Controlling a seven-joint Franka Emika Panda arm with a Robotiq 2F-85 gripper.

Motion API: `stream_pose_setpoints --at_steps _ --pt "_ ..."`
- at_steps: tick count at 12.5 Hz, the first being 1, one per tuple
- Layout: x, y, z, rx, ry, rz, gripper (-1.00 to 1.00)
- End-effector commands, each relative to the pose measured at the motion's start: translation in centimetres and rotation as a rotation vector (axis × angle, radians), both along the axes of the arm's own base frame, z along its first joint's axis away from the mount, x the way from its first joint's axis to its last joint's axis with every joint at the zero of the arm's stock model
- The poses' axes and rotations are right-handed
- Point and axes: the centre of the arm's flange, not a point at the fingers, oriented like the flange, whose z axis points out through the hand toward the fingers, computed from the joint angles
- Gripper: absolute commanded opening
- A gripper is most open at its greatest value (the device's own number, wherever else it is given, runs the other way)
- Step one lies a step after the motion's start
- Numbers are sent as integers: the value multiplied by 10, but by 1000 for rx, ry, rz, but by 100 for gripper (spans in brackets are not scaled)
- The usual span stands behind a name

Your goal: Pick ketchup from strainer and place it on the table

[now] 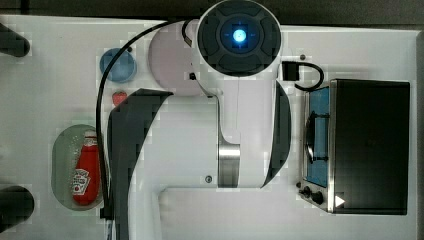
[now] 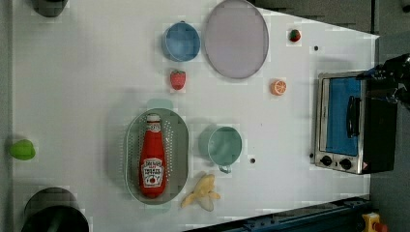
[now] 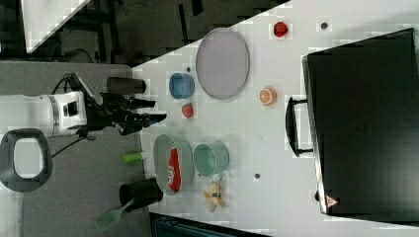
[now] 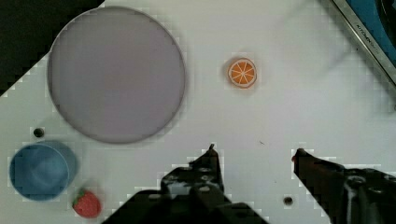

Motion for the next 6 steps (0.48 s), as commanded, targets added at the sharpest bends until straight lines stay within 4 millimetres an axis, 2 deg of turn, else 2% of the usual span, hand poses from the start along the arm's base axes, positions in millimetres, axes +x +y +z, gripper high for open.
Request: stream_pose_setpoints --at_steps 1,3,6 --pt "-103 -15 89 10 -4 -150 59" --pt "-98 7 85 24 -9 -113 99" --pt "-90 60 74 8 -11 -13 100"
